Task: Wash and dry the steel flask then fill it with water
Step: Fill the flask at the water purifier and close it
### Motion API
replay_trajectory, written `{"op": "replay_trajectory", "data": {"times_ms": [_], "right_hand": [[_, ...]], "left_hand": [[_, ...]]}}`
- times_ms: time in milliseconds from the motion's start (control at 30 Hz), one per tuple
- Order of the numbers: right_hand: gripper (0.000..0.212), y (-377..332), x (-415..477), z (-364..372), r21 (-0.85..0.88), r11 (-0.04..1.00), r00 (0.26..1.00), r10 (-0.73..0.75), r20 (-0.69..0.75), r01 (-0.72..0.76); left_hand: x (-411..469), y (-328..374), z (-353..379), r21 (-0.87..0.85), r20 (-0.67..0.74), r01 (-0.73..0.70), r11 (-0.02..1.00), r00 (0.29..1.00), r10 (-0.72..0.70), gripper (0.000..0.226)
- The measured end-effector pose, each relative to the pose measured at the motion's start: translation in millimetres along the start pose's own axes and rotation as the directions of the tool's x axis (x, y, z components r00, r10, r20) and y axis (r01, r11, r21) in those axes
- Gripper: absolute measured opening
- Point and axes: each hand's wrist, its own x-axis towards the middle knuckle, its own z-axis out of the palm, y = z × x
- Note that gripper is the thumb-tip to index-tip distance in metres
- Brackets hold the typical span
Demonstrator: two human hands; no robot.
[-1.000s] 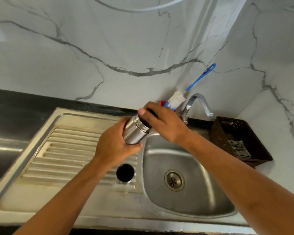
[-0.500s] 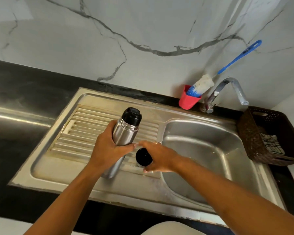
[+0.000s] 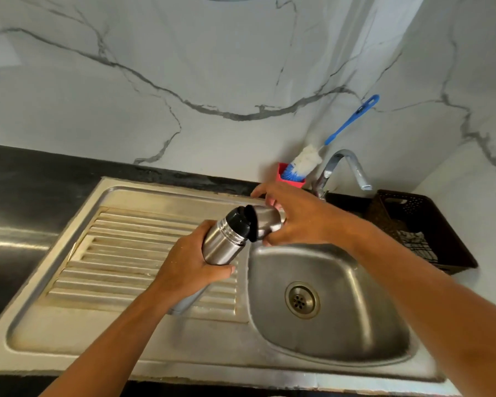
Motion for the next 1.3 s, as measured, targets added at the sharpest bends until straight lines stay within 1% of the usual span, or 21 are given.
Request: {"op": "replay_trajectory", "data": {"times_ms": [133,200,333,433,467,533,567,633,700,733,800,833,900,933,1000,1067,1100,1200,1233,1267,1300], "right_hand": [[0.063,-5.6,-13.3,-19.2,-0.008,0.996,0.994,-0.093,-0.060,0.093],[0.060,-4.5,-17.5,-21.8,-0.031,0.992,0.990,-0.126,-0.070,0.124],[0.051,-3.9,-28.6,-33.6,0.050,0.996,0.995,-0.068,-0.078,0.072],[0.040,-8.6,-34.7,-36.7,-0.017,1.000,0.997,0.013,-0.069,-0.015],[0.047,-10.4,-35.5,-36.6,-0.026,0.997,0.994,0.068,-0.083,-0.070],[0.069,-15.1,-37.0,-34.4,0.014,0.982,0.977,0.190,-0.098,-0.190],[0.073,-17.6,-37.7,-32.8,0.012,0.970,0.966,0.241,-0.097,-0.241],[0.080,-22.2,-39.5,-30.4,-0.052,0.942,0.940,0.328,-0.090,-0.333],[0.087,-23.5,-40.7,-32.3,-0.087,0.927,0.930,0.359,-0.084,-0.366],[0.083,-22.2,-41.8,-35.2,-0.030,0.940,0.939,0.336,-0.069,-0.339],[0.053,-20.3,-45.7,-44.0,0.190,0.960,0.977,0.212,-0.005,-0.207],[0.047,-17.9,-46.9,-48.2,0.257,0.956,0.990,0.133,0.040,-0.139],[0.057,-12.4,-47.1,-50.6,0.272,0.962,0.995,0.010,0.103,-0.038],[0.057,-10.1,-46.4,-49.1,0.249,0.968,0.994,-0.017,0.107,-0.010],[0.047,-8.5,-45.2,-46.6,0.220,0.976,0.998,-0.011,0.067,-0.004],[0.032,-12.1,-44.8,-45.6,0.202,0.977,0.997,0.069,0.029,-0.074],[0.029,-14.4,-44.6,-43.3,0.175,0.977,0.993,0.122,0.005,-0.121],[0.056,-13.9,-42.2,-33.4,0.047,0.975,0.964,0.222,-0.145,-0.217],[0.059,-11.4,-41.4,-31.1,0.021,0.976,0.959,0.215,-0.186,-0.215],[0.056,-9.8,-41.5,-31.0,0.011,0.981,0.962,0.190,-0.194,-0.192],[0.048,-9.6,-42.1,-32.3,0.042,0.987,0.973,0.159,-0.169,-0.154]], "left_hand": [[10.5,20.0,10.2,0.002,0.057,-0.065,0.998,0.996,0.065,0.068],[15.2,29.5,13.5,0.005,0.068,-0.089,0.996,0.994,0.089,0.068],[20.1,40.7,16.6,0.004,0.077,-0.120,0.993,0.990,0.119,0.065],[18.8,48.4,21.6,0.046,0.088,-0.150,0.988,0.985,0.146,0.065],[18.4,51.3,23.3,0.060,0.082,-0.164,0.985,0.984,0.158,0.066],[18.4,56.8,26.1,0.080,0.072,-0.194,0.978,0.980,0.188,0.069],[18.3,59.2,27.2,0.084,0.072,-0.206,0.975,0.977,0.201,0.069],[18.3,61.6,28.4,0.082,0.077,-0.219,0.972,0.974,0.213,0.069],[17.9,61.7,28.6,0.068,0.082,-0.216,0.974,0.974,0.210,0.069],[18.1,60.7,28.4,0.056,0.077,-0.206,0.977,0.976,0.201,0.069],[18.3,57.7,27.2,0.024,0.059,-0.175,0.984,0.983,0.173,0.067],[18.6,56.6,26.5,0.009,0.050,-0.159,0.987,0.986,0.158,0.067],[19.4,56.2,25.0,-0.011,0.036,-0.146,0.989,0.989,0.146,0.067],[19.8,56.9,24.7,-0.013,0.036,-0.149,0.989,0.988,0.149,0.068],[20.3,58.9,25.7,-0.007,0.043,-0.158,0.987,0.986,0.158,0.068],[19.6,60.8,27.7,-0.008,0.031,-0.162,0.987,0.986,0.162,0.068],[19.0,62.0,28.9,-0.006,0.024,-0.166,0.986,0.986,0.166,0.068],[19.5,65.3,32.1,-0.019,0.015,-0.173,0.985,0.985,0.173,0.069],[20.6,65.6,32.5,-0.032,0.016,-0.170,0.985,0.985,0.171,0.069],[21.9,65.2,32.2,-0.044,0.015,-0.166,0.985,0.986,0.167,0.068],[23.1,64.4,31.8,-0.055,0.013,-0.160,0.986,0.987,0.161,0.067]]}}
